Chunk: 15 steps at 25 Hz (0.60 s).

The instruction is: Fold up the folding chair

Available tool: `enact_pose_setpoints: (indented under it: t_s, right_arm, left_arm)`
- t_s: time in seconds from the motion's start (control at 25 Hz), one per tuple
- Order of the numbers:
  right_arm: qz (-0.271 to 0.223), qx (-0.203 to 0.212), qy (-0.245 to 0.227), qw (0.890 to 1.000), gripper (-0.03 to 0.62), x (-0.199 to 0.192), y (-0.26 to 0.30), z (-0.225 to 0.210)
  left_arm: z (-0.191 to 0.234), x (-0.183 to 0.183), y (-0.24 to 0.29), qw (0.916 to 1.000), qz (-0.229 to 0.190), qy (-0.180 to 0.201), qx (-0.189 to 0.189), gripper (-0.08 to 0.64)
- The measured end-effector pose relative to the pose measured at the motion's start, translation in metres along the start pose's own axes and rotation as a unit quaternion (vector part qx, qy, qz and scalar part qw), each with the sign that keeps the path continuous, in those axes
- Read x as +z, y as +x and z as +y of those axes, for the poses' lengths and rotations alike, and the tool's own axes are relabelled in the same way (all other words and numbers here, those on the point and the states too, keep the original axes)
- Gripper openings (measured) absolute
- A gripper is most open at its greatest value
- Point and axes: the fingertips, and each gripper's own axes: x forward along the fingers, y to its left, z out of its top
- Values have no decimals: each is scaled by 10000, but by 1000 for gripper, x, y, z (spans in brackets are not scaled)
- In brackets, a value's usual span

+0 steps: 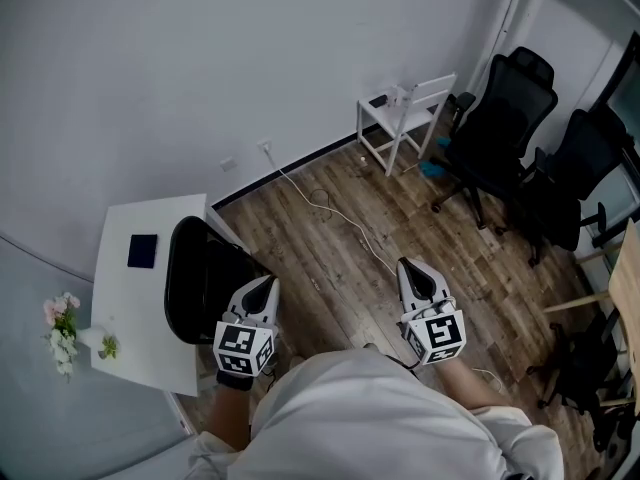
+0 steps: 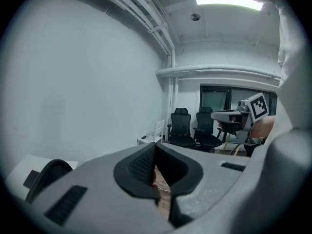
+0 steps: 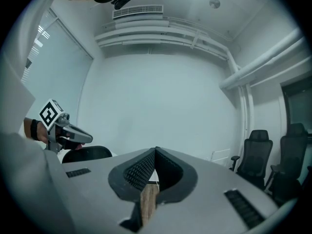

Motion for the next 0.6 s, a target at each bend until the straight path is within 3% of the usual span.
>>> enact_pose_setpoints:
  t_s: [0.6]
  right_arm:
    - [-54,4,-25,10000,14,2,3,3]
  left_arm:
    - [6,5,3,10000,-19,77,4,8]
